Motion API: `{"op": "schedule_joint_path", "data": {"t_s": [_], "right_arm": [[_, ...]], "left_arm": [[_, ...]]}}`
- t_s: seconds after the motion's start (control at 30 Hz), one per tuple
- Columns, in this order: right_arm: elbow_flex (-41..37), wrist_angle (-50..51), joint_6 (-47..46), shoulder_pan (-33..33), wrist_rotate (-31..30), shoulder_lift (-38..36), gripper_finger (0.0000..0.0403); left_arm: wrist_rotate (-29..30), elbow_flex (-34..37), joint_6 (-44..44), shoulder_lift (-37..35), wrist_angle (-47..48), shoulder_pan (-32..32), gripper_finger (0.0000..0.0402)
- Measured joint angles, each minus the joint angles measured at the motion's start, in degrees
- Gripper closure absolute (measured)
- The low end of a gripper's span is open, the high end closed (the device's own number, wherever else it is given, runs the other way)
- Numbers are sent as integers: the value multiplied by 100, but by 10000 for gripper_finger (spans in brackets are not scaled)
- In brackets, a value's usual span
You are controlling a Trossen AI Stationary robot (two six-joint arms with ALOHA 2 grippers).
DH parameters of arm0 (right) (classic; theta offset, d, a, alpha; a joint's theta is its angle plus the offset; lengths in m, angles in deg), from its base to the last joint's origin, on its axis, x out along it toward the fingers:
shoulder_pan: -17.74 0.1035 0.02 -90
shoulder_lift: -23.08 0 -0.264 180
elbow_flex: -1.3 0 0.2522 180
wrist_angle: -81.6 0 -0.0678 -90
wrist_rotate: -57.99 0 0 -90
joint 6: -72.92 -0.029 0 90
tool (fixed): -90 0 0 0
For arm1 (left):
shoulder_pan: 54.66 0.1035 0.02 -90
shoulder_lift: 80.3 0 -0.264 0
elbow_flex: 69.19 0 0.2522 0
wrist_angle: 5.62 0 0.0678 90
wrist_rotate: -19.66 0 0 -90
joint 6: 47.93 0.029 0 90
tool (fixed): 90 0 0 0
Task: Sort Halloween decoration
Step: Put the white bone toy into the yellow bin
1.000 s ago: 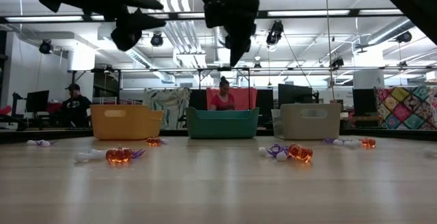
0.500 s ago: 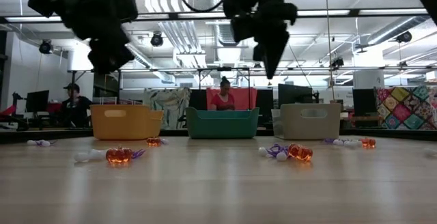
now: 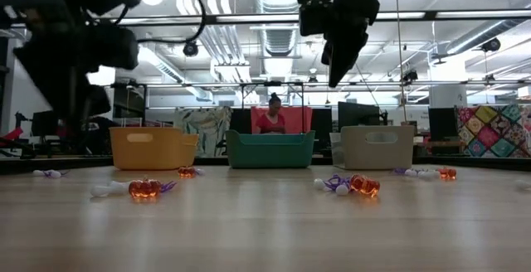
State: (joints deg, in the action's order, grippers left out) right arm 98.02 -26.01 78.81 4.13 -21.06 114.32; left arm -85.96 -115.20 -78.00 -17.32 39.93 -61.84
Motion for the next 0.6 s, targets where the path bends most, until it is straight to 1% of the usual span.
{"op": "schedule_joint_path", "data": {"t_s": [0.17, 0.27, 0.37, 0.43, 0.6], "right_arm": [[-13, -67, -85, 38, 0, -15, 335], [-13, -74, -86, 74, 0, -5, 335], [-15, -88, -129, 102, 0, 9, 335], [-15, -116, -141, 118, 0, 9, 335], [-15, -139, -149, 136, -2, 9, 335]], "left_arm": [[54, 0, 313, 128, 881, -24, 277], [433, 0, 511, 221, 1332, -26, 277], [1068, 0, 672, 365, 1700, -26, 277], [1384, 0, 743, 475, 1785, -26, 277], [1605, 0, 748, 747, 1736, -24, 277]]}}
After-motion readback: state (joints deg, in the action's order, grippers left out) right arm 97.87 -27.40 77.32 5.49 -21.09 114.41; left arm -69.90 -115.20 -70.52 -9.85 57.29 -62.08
